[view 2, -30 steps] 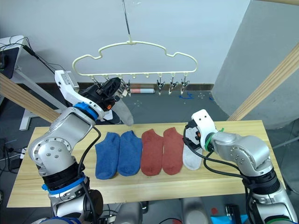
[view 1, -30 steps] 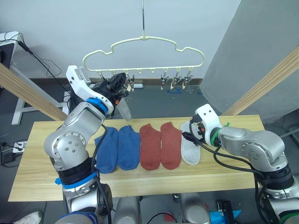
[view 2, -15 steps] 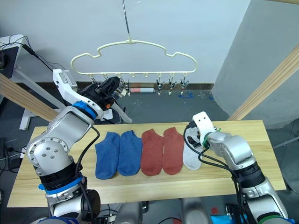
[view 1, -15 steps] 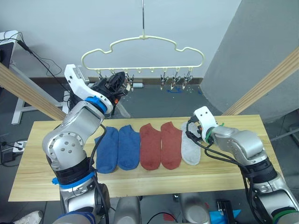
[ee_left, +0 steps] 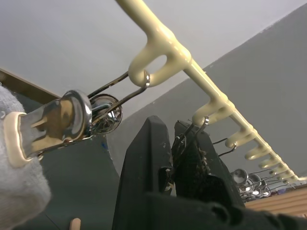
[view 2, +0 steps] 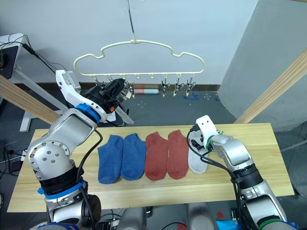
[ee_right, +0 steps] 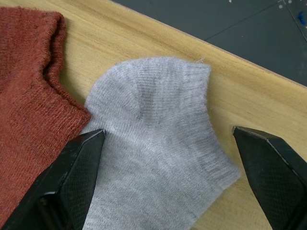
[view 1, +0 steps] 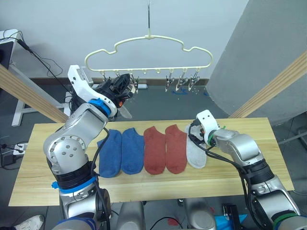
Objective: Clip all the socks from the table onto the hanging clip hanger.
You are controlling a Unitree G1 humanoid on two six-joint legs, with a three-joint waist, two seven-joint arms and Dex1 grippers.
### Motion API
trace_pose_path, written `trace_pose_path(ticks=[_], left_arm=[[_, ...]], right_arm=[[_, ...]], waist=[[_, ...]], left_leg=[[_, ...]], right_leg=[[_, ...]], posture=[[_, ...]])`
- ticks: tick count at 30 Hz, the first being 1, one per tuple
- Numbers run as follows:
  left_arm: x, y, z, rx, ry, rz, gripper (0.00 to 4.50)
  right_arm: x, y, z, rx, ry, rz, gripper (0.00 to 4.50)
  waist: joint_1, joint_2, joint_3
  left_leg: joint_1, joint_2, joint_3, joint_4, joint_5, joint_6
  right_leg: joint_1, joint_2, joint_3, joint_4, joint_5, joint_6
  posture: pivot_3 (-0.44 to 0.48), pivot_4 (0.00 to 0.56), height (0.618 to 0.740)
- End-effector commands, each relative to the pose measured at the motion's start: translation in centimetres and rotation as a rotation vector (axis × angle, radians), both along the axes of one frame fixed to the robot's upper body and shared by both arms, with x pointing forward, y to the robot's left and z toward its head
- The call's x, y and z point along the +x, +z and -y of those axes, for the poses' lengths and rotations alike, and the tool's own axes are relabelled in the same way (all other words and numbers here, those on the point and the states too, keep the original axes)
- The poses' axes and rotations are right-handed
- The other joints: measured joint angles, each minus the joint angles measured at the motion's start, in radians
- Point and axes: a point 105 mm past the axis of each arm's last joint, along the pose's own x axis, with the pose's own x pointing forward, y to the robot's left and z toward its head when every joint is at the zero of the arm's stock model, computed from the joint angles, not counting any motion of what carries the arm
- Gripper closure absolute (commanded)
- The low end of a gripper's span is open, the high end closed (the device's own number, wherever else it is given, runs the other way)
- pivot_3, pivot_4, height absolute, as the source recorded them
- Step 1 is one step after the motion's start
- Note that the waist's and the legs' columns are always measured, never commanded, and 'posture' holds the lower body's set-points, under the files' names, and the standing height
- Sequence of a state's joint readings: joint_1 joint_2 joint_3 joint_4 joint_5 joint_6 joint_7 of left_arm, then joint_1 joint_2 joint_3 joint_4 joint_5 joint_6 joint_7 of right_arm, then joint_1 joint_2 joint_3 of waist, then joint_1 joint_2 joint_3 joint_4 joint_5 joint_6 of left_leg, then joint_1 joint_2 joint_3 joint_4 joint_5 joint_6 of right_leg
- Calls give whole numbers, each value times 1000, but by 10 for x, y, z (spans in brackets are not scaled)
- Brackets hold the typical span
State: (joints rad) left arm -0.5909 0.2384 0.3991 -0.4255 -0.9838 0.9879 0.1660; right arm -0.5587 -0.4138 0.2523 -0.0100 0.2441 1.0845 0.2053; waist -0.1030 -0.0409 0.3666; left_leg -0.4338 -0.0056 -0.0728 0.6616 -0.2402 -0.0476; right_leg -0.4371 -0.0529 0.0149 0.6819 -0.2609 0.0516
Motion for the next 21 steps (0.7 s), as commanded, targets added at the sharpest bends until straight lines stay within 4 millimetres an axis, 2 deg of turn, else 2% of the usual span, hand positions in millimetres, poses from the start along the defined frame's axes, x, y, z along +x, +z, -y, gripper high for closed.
trace_pose_path(ticks=[1, 2, 5, 16, 21], left_arm=[[-6, 10, 0, 1, -2, 53, 4300], [-6, 10, 0, 0, -2, 54, 4300], [-6, 10, 1, 5, -2, 55, 4300], [-5, 8, -1, 6, 4, 51, 4300], [-5, 9, -1, 5, -4, 49, 4300]], right_arm=[[-7, -8, 5, -35, -12, -56, 47], [-7, -8, 4, -41, 7, -49, 47], [-6, -5, 4, -52, 7, -26, 628], [-5, -7, 10, -73, -5, -30, 4455], [-8, -6, 10, -90, 22, -27, 4455]], waist=[[1, 0, 0], [2, 0, 0], [5, 0, 1], [13, 0, 2], [14, 0, 2]], left_leg=[[0, 0, 0, 0, 0, 0], [0, 0, 0, 0, 0, 0], [0, 0, 0, 0, 0, 0], [0, 0, 0, 0, 0, 0], [0, 0, 0, 0, 0, 0]], right_leg=[[0, 0, 0, 0, 0, 0], [0, 0, 0, 0, 0, 0], [0, 0, 0, 0, 0, 0], [0, 0, 0, 0, 0, 0], [0, 0, 0, 0, 0, 0]], posture=[[-166, 404, 740], [-166, 404, 740], [-167, 409, 740], [-168, 412, 740], [-168, 411, 740]])
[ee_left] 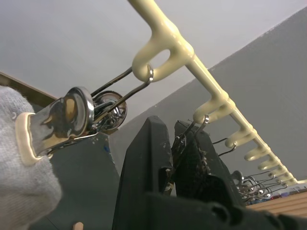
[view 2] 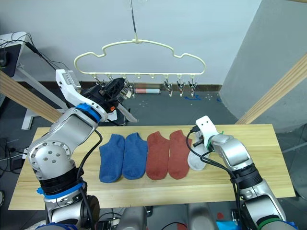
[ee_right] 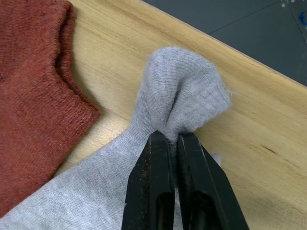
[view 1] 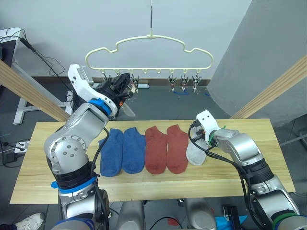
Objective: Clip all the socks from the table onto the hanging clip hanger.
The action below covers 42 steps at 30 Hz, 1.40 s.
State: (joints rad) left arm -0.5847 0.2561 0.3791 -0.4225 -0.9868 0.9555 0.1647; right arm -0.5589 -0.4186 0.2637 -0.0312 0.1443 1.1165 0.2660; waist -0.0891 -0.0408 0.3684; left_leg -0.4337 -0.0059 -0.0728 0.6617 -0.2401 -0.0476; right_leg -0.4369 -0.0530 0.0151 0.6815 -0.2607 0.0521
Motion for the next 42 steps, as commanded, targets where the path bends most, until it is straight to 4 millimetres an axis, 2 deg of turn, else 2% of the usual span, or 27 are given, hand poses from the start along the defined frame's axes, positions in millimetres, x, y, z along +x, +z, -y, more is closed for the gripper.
trace_pose_path(ticks=[1, 3, 11, 14, 17, 23, 25, 42], left_arm=[[-5, 7, -1, -2, -9, 32, 4300], [-4, 8, -3, -11, -11, 26, 4300], [-2, 9, -6, -69, -58, -1, 4300], [-2, 9, -5, -67, -77, -8, 4300], [-1, 8, -5, -79, -82, -16, 4300], [-2, 7, -7, -62, -80, -22, 4300], [-3, 7, -8, -50, -79, -21, 4300], [-8, 5, -11, -30, -70, -16, 4300]], right_arm=[[-8, -7, 4, -17, 19, -35, 4455], [-11, -2, 2, -12, 55, -31, 4455], [-44, 83, -42, 268, 382, 30, 4455], [-50, 102, -58, 357, 440, 30, 4455], [-55, 122, -97, 537, 533, 44, 4455], [-59, 128, -149, 643, 631, 42, 4455], [-58, 130, -159, 658, 647, 49, 4455], [-41, 153, -174, 679, 694, 124, 4455]], waist=[[0, 0, 0], [0, 0, 1], [-10, 4, 10], [-11, 4, 10], [-11, 4, 10], [-16, 4, 10], [-16, 4, 10], [-11, 4, 10]], left_leg=[[0, 0, 0, 0, 0, 0], [0, 0, 0, 0, 0, 0], [0, 0, 0, 0, 0, 0], [0, 1, -1, 0, 0, 0], [-1, 0, -1, 0, 0, 0], [-1, 1, -2, -1, 0, 0], [-1, 0, -2, -1, 0, 0], [-1, 1, -2, -1, 0, 0]], right_leg=[[0, 0, 0, 0, 0, 0], [0, 0, 0, 0, 0, 0], [-1, 0, 0, 0, 0, 0], [-1, 1, 0, 0, 0, 0], [-1, 0, 0, 0, 0, 0], [-2, 0, 0, 0, 0, 0], [-2, -1, 1, 0, 0, 0], [-4, -1, 1, 0, 1, -1]], posture=[[-169, 410, 740], [-170, 409, 740], [-191, 397, 740], [-195, 391, 740], [-196, 385, 740], [-170, 364, 740], [-161, 360, 740], [-128, 342, 740]])
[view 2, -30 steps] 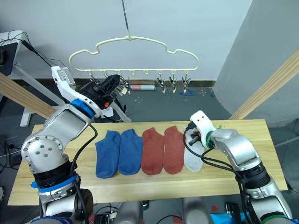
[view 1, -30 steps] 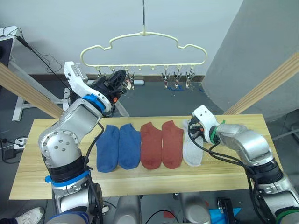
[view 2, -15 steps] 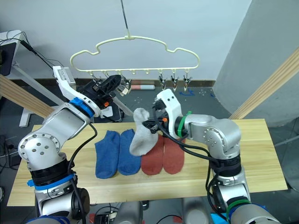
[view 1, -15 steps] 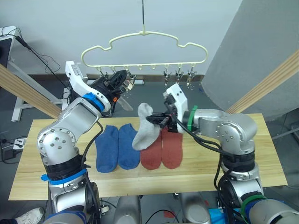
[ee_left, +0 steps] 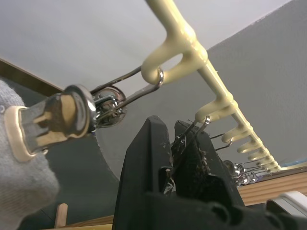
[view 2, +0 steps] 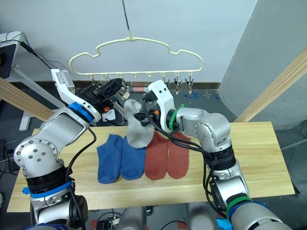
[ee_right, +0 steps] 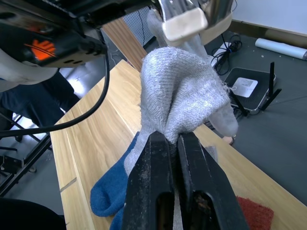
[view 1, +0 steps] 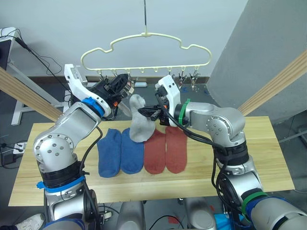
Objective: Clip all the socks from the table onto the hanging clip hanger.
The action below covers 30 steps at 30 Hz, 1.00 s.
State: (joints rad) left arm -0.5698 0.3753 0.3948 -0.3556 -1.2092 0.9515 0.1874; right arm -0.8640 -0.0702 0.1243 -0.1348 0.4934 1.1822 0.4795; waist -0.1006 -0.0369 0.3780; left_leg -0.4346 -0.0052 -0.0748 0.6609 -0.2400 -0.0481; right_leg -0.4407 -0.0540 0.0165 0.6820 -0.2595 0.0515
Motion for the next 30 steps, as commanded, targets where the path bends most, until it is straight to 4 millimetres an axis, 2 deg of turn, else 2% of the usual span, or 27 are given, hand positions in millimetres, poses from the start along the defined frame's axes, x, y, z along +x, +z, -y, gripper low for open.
trace_pose_path(ticks=[1, 13, 30], left_arm=[[-5, 4, -2, 15, 15, 24, 4300], [-6, 3, -3, 19, 24, 27, 4300], [-8, -2, -2, 23, 24, 18, 4300]], right_arm=[[-4, 16, -8, 34, 43, 58, 4455], [-3, 19, -26, 52, 79, 55, 4455], [4, 32, -31, 72, 72, 87, 4455]], waist=[[0, 0, 0], [4, 0, 0], [11, 0, -1]], left_leg=[[0, 0, 0, 0, 0, 0], [0, 0, 0, 0, 0, 0], [0, 1, 0, 0, 0, 0]], right_leg=[[0, 0, 0, 0, 0, 0], [0, 0, 0, 0, 0, 0], [-1, 0, 0, 0, 1, -1]], posture=[[-128, 342, 740], [-104, 337, 740], [-104, 335, 740]])
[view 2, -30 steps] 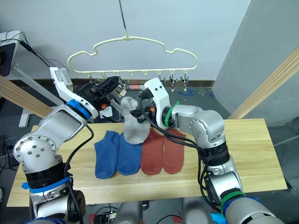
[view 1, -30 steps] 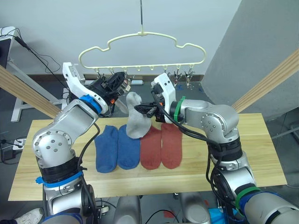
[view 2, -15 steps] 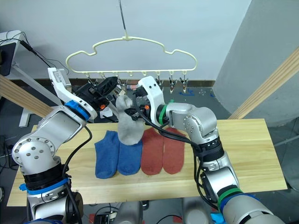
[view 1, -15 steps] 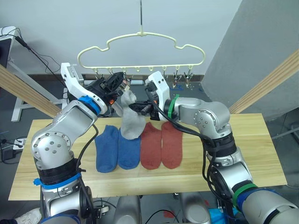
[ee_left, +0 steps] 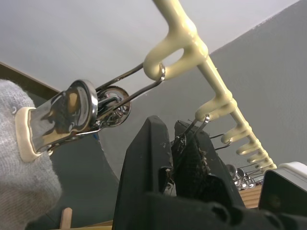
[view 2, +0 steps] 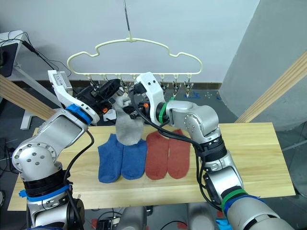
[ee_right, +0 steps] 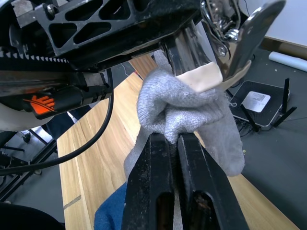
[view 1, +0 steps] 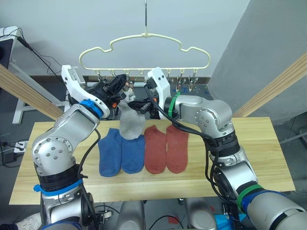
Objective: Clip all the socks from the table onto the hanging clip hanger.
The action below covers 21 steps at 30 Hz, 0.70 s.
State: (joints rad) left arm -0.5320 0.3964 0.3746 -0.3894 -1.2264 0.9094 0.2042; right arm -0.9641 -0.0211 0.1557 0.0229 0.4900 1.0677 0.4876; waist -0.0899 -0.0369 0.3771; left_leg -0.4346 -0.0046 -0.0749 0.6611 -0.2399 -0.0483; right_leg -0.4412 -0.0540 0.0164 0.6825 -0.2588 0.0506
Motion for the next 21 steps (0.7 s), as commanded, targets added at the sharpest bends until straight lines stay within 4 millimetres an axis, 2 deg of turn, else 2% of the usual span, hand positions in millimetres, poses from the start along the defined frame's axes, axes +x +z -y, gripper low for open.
trace_pose_path(ticks=[1, 4, 9, 21], left_arm=[[-3, -1, 0, 14, 6, 6, 4300], [-3, 0, 0, 13, 8, 7, 4300], [-2, 1, -1, 11, 16, 9, 4300], [-2, -1, -4, 11, 33, 6, 4300]], right_arm=[[-4, 18, -5, 40, 26, 55, 4455], [-3, 16, -6, 39, 22, 46, 4455], [-5, 0, -7, 5, 26, -7, 4455], [-6, -6, -9, 6, 19, -47, 4455]], waist=[[0, 0, 0], [0, 0, 0], [0, 0, 0], [0, 0, 0]], left_leg=[[0, 0, 0, 0, 0, 0], [0, 0, 0, 0, 0, 0], [0, 0, 0, 0, 0, 0], [0, 0, 0, 0, 0, 0]], right_leg=[[0, 0, 0, 0, 0, 0], [0, 0, 0, 0, 0, 0], [0, 0, 0, 0, 0, 0], [0, 0, 0, 0, 0, 0]], posture=[[-103, 337, 740], [-102, 338, 740], [-99, 341, 740], [-97, 345, 740]])
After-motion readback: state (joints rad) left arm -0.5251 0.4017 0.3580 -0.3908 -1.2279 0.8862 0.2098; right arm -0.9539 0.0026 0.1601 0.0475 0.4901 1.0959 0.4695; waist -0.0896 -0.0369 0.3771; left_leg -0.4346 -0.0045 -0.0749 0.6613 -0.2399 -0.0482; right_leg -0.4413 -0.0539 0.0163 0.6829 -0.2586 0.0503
